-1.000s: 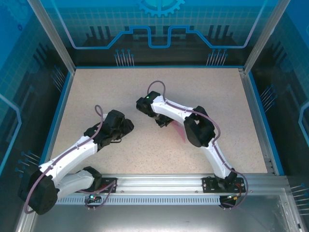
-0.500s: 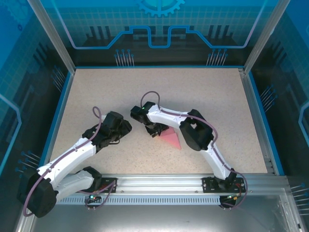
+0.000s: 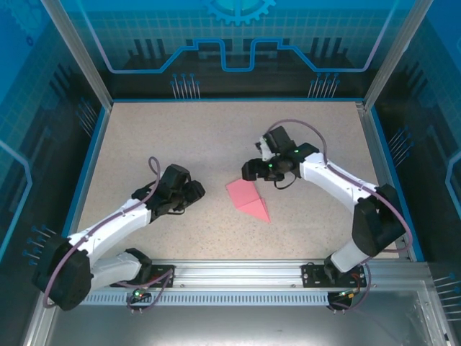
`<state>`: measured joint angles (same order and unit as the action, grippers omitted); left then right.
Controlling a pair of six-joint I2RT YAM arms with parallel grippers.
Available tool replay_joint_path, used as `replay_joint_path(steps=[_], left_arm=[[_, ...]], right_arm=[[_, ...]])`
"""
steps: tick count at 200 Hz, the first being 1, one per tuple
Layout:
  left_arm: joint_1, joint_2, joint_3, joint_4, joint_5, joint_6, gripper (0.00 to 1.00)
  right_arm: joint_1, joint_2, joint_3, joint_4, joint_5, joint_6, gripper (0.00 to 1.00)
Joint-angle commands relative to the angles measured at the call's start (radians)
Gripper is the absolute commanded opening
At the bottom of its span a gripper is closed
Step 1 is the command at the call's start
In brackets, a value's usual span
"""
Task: Fold a paper plane with a square sheet of paper (pick it up from the middle)
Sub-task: Turn over the paper at the center of the table, then rotate the paper at the center of the table.
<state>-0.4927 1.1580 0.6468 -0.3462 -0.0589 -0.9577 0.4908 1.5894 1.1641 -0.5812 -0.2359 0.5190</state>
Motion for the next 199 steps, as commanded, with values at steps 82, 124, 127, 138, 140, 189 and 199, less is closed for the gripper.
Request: replay_joint_path(steps=[82,124,127,138,140,189,199], left_arm=[[-0.024,0.223,0.124,0.077,0.186,0.050,0.54],[-0.039,0.256,0.146,0.068,0.188,0.054,0.54],[-0.040,0.260,0.147,0.067,0.188,0.054,0.54],[-0.044,0.267,0.154,0.065,0.189,0.056,0.54],[-0.045,0.268,0.155,0.065,0.189,0.056,0.54],[-0.056,0.296,0.182,0.057,0.192,0.060,0.53],[-0.056,0.299,0.185,0.057,0.191,0.061,0.53]], right_arm=[[-0.113,0.318,0.008,0.156,-0.326,-0.124,0.50],[-0.144,0.331,-0.063,0.268,-0.364,-0.047,0.26],[-0.149,0.330,-0.073,0.287,-0.371,-0.034,0.26],[-0.168,0.321,-0.122,0.358,-0.398,0.029,0.22],[-0.170,0.318,-0.131,0.379,-0.403,0.042,0.21],[-0.179,0.223,-0.350,0.665,-0.377,0.288,0.10],[-0.179,0.203,-0.360,0.661,-0.368,0.280,0.14]])
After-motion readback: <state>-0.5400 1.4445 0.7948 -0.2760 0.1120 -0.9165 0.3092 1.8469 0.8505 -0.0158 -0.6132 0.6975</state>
